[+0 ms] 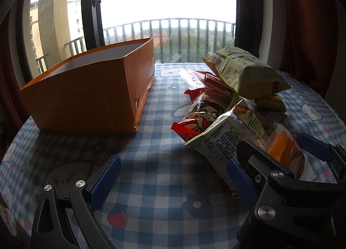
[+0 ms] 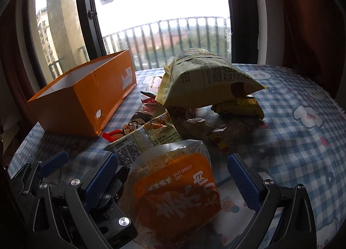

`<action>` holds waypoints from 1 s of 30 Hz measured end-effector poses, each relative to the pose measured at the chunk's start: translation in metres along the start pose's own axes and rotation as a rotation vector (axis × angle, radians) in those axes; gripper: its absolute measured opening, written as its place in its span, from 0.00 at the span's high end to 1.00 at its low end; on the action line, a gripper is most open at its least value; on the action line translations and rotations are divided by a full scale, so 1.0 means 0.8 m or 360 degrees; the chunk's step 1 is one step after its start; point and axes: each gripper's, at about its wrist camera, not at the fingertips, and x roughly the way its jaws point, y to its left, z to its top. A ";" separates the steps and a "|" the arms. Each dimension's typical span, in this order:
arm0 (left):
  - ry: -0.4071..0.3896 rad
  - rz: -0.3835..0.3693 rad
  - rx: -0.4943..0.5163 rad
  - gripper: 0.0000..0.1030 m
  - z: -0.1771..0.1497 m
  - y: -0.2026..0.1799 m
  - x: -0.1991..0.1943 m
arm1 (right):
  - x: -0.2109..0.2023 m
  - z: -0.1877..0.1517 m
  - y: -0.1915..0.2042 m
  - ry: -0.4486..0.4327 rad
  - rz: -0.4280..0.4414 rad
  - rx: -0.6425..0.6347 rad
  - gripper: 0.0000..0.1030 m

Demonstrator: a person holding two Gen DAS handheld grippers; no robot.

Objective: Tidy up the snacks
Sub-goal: 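Lower the right tool onto the orange-wrapped cake while the left tool reaches the printed packet, then close the right tool on the orange cake while the left tool grasps the printed packet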

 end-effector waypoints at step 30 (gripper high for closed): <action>0.0011 -0.0111 0.0095 0.05 0.016 -0.076 0.005 | -0.027 -0.004 -0.062 -0.0063 -0.0202 0.0172 0.48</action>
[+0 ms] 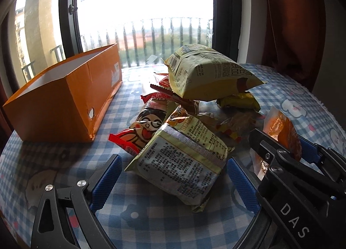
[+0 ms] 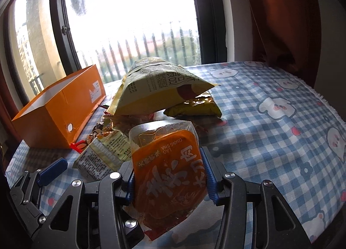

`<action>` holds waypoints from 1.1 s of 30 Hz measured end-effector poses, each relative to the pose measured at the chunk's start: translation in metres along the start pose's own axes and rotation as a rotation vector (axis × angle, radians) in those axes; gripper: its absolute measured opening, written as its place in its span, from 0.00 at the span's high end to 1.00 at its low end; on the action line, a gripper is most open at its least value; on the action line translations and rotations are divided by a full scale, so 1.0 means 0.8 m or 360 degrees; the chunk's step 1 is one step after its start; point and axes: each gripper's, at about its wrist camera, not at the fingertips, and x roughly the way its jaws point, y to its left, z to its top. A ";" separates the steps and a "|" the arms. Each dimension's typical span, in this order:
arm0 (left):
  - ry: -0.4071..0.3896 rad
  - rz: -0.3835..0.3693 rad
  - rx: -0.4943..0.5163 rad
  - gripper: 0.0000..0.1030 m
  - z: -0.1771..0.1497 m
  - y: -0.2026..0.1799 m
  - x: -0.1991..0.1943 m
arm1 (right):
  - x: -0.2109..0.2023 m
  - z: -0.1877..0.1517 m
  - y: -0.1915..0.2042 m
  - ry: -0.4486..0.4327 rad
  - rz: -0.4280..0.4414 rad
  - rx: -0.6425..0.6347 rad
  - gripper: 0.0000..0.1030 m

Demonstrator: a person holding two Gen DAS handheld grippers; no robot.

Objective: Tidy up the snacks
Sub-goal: 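Close the right tool on the orange cake while the left tool grasps the printed packet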

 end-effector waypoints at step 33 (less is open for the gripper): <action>0.0060 -0.0033 0.0031 0.16 0.007 -0.011 0.011 | 0.037 0.012 -0.008 0.0113 0.0018 0.0019 0.49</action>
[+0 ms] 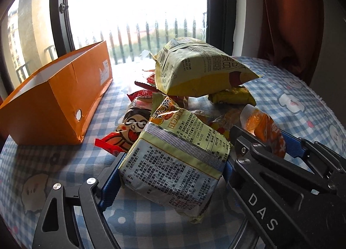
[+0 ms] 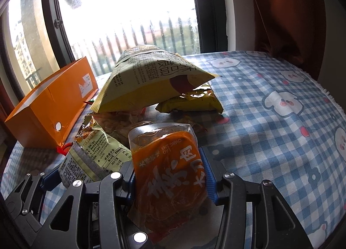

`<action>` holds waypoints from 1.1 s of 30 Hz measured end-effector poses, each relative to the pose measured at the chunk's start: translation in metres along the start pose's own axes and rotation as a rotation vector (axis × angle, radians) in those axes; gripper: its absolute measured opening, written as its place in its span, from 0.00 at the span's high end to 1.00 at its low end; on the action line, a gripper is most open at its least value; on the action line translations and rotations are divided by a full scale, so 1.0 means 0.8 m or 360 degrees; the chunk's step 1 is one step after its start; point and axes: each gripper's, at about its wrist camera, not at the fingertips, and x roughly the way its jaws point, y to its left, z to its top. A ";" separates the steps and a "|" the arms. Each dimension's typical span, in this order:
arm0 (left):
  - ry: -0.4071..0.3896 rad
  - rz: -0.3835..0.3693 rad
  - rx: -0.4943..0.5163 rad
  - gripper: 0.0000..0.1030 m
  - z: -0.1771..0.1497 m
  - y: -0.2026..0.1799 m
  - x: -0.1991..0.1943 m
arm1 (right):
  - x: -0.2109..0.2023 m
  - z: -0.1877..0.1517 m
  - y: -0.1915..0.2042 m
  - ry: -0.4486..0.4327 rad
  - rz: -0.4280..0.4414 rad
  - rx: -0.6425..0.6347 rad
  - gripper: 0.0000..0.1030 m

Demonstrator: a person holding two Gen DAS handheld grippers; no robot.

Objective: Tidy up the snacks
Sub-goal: 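Close the right tool on the orange cake while the left tool grasps the printed packet, then carry both packets over the orange box and open both tools to drop them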

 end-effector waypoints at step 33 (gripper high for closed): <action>-0.0395 0.0075 -0.0111 0.16 0.088 0.079 -0.101 | -0.090 0.091 0.091 -0.0420 0.0072 -0.0132 0.49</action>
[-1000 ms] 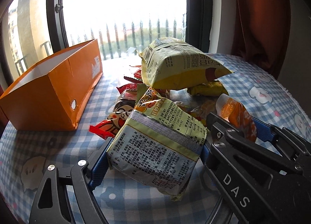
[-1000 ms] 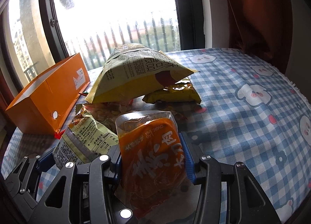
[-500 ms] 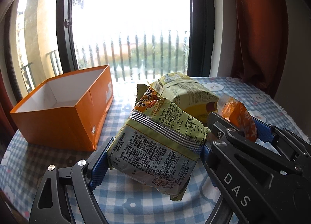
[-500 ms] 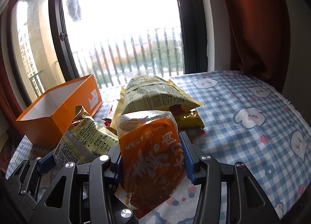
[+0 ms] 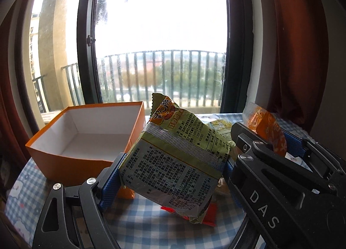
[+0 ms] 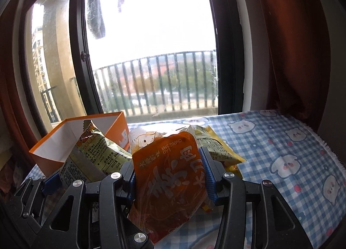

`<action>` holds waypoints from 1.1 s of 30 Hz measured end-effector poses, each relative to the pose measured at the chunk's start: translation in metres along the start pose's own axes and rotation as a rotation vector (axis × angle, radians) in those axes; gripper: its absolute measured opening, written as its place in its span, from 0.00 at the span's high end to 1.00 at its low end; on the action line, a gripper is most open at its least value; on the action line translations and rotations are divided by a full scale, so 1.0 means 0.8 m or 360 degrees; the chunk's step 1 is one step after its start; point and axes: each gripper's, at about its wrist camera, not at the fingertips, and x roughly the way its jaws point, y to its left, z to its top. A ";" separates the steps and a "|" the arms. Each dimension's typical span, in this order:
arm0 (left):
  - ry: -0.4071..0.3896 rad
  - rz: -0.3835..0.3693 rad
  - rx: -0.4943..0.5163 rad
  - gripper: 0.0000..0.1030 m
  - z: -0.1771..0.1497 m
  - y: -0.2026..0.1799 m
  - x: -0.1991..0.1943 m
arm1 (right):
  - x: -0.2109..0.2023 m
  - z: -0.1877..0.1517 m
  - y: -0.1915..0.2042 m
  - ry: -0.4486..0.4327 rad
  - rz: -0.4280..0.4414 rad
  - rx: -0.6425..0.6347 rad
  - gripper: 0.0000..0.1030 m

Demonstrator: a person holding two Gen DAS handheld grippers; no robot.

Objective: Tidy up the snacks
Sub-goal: 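Carry both packets over the orange box and open both tools to drop them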

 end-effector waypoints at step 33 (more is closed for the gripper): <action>0.0039 0.0345 -0.0178 0.16 0.074 0.194 0.105 | 0.156 0.092 0.202 0.0002 0.0304 -0.0147 0.49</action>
